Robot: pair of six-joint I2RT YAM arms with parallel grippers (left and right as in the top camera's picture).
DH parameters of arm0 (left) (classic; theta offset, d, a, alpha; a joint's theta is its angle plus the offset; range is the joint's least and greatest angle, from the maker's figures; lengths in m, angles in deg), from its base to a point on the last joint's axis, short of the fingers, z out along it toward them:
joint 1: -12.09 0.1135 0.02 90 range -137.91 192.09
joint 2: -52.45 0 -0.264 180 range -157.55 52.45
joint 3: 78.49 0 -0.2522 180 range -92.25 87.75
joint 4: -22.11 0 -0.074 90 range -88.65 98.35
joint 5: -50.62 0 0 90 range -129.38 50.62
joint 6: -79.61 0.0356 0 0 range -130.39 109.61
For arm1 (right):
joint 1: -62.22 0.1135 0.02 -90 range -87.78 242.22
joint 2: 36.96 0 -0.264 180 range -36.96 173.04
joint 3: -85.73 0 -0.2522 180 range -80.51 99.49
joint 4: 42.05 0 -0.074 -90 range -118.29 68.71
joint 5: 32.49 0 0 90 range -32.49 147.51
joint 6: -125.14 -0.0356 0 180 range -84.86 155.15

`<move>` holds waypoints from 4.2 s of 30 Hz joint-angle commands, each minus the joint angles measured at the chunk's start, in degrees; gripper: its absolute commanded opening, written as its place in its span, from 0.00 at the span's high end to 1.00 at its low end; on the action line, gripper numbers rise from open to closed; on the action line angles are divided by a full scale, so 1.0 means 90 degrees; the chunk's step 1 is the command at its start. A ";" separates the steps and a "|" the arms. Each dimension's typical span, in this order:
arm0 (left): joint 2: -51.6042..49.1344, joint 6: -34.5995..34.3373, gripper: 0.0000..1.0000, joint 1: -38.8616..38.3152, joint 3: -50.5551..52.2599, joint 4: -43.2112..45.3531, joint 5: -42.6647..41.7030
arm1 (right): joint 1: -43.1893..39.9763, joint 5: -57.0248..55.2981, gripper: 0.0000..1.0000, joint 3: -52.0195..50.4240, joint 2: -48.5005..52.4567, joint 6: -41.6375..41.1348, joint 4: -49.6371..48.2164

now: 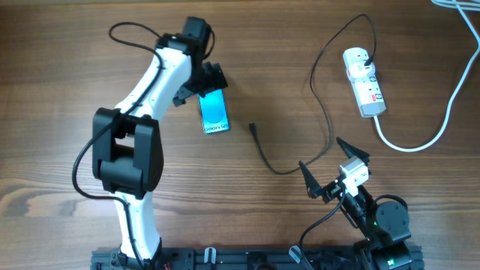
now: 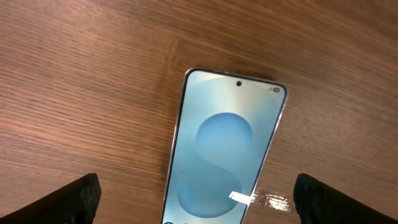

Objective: Plug charger to phone and switch on socket

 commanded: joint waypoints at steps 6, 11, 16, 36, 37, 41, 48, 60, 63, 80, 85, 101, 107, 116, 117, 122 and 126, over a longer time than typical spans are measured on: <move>-0.0418 0.0151 0.00 -0.0304 -0.0046 0.0005 -0.0277 | 0.0015 -0.0058 0.00 -0.0007 -0.0002 0.0041 -0.0024; -0.0585 0.0148 0.00 -0.0403 0.0168 -0.0015 -0.0194 | 0.0015 -0.0061 0.00 -0.0007 -0.0002 0.0041 -0.0024; -0.0610 0.0323 0.00 -0.0279 0.0265 -0.0107 0.0053 | 0.0015 -0.0058 0.00 -0.0007 -0.0002 0.0041 -0.0024; -0.0624 0.0338 0.07 -0.0408 0.0733 0.0342 0.0051 | 0.0015 -0.0058 0.00 -0.0007 -0.0002 0.0041 -0.0024; -0.0624 0.0338 0.07 -0.0410 0.0733 0.0333 0.0051 | 0.0015 -0.0058 0.00 -0.0007 -0.0002 0.0044 -0.0024; -0.0624 0.0340 0.12 -0.0444 0.0733 0.0323 0.0051 | 0.0015 -0.0058 0.00 -0.0007 -0.0002 0.0044 -0.0024; -0.0624 0.0342 0.24 -0.0486 0.0733 0.0321 0.0053 | 0.0015 -0.0058 0.00 -0.0007 -0.0002 0.0044 -0.0024; -0.0593 0.0340 0.39 -0.0474 0.0731 0.0294 0.0056 | 0.0015 -0.0058 0.00 -0.0007 -0.0002 0.0041 -0.0024; -0.0488 0.0340 0.39 -0.0440 0.0731 0.0291 0.0056 | 0.0015 -0.0058 0.00 -0.0007 -0.0002 0.0041 -0.0024; 0.0119 0.0342 0.36 -0.0364 0.0726 0.0075 -0.0075 | 0.0015 -0.0058 0.00 -0.0007 -0.0002 0.0044 -0.0027; 0.0357 0.0736 0.36 -0.0109 0.0726 0.0080 -0.1610 | 0.0015 -0.0058 0.00 -0.0007 -0.0002 0.0044 -0.0024; 0.0427 0.1321 0.34 0.0134 0.0726 0.0097 -0.3281 | 0.0015 0.0894 0.00 0.0294 0.0000 -0.1285 -0.0886; 0.0427 0.1321 0.33 0.0134 0.0729 0.0097 -0.3281 | 0.0012 0.0889 0.00 0.1258 0.0070 -0.1314 0.0112; 0.0427 0.1321 0.33 0.0134 0.0729 0.0097 -0.3281 | 0.0015 0.0804 0.00 0.3934 0.2521 -0.1285 0.2074; 0.0427 0.1319 0.33 0.0134 0.0729 0.0097 -0.3281 | 0.0015 0.0882 0.00 0.4231 0.2917 -0.1287 0.2266; 0.0427 0.1321 0.32 0.0134 0.0729 0.0097 -0.3281 | 0.0015 0.2249 0.00 0.5340 0.5010 -0.1532 0.2050; 0.0427 0.1321 0.32 0.0134 0.0729 0.0097 -0.3281 | 0.0015 0.2953 0.00 0.5328 0.6232 -0.3026 0.1503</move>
